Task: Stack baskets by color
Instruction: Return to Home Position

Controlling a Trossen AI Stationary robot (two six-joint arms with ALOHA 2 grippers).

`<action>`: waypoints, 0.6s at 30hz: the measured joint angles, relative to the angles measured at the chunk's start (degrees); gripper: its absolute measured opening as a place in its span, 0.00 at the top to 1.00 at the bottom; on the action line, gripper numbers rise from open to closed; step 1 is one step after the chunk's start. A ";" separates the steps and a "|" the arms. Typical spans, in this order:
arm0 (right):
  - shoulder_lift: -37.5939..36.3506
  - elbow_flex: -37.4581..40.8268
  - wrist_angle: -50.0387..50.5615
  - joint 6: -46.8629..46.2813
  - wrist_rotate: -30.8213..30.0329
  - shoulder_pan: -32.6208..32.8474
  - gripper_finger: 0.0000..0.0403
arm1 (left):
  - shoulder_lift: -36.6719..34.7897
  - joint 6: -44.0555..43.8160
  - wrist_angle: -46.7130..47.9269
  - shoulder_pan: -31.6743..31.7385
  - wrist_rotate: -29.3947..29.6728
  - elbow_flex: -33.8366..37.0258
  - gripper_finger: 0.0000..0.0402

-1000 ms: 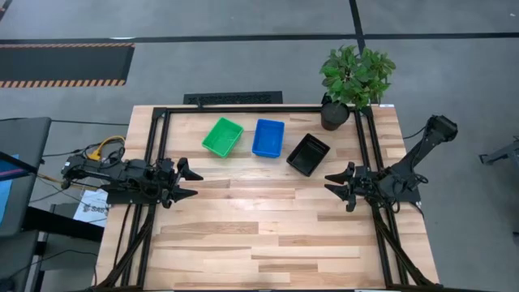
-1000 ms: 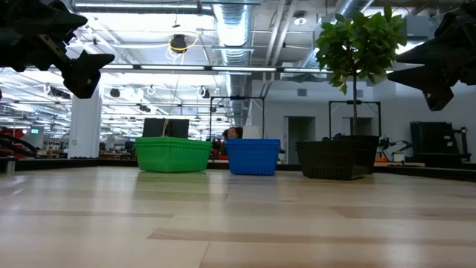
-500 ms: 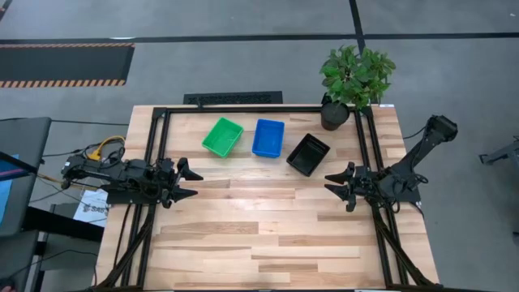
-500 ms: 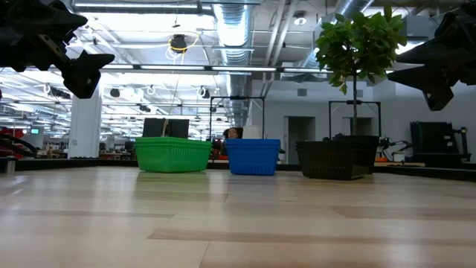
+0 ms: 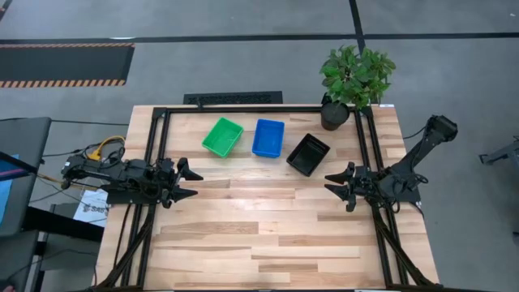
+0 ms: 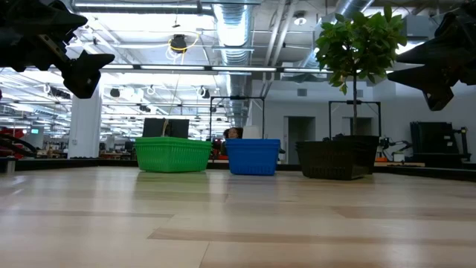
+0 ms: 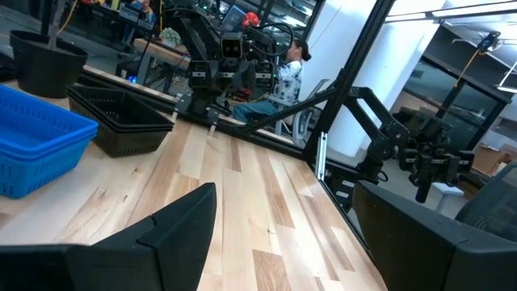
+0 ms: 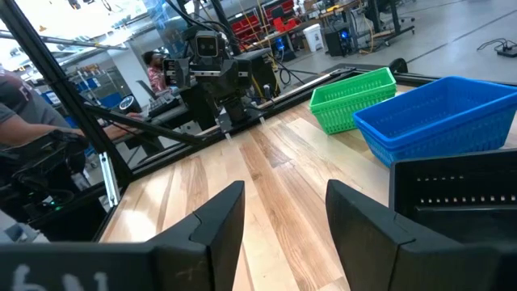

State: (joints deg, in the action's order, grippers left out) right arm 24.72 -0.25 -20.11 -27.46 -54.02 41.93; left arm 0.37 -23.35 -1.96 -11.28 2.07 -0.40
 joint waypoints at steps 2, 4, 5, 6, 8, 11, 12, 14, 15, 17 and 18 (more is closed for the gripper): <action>-0.01 0.00 0.01 0.00 0.00 -0.02 0.51 | 0.00 0.00 -0.01 0.01 0.00 0.00 0.31; 0.00 0.00 0.00 0.00 0.00 -0.01 0.51 | 0.00 0.00 -0.02 0.02 0.00 0.00 0.31; -0.02 0.00 0.00 0.00 0.00 -0.01 0.51 | 0.00 0.00 0.00 0.02 0.00 0.00 0.31; -0.02 0.00 0.01 0.00 0.00 -0.02 0.51 | 0.00 0.00 0.00 0.02 0.00 0.00 0.31; -0.02 0.00 -0.01 0.00 0.00 -0.02 0.52 | 0.01 0.00 -0.02 0.00 0.00 0.00 0.31; 0.00 0.00 0.00 0.00 0.00 -0.02 0.52 | 0.01 0.00 -0.01 0.01 0.00 0.00 0.31; -0.01 0.00 0.02 0.00 0.00 -0.02 0.52 | 0.00 0.00 -0.02 0.02 0.00 0.00 0.31; 0.00 0.00 0.02 0.00 0.00 0.00 0.51 | 0.00 0.00 -0.02 0.00 0.00 0.00 0.31; -0.01 0.00 -0.01 0.00 0.00 -0.01 0.51 | 0.00 0.00 0.00 0.01 0.00 0.00 0.31; -0.02 0.00 0.01 0.00 0.00 -0.01 0.51 | 0.00 0.00 -0.01 0.02 0.00 0.00 0.31; 0.01 0.00 0.00 0.00 0.00 -0.02 0.51 | 0.01 0.00 0.00 0.00 0.00 0.00 0.31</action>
State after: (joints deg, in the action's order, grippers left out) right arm 24.73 -0.25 -20.12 -27.46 -54.02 41.91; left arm 0.38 -23.35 -1.96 -11.28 2.07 -0.40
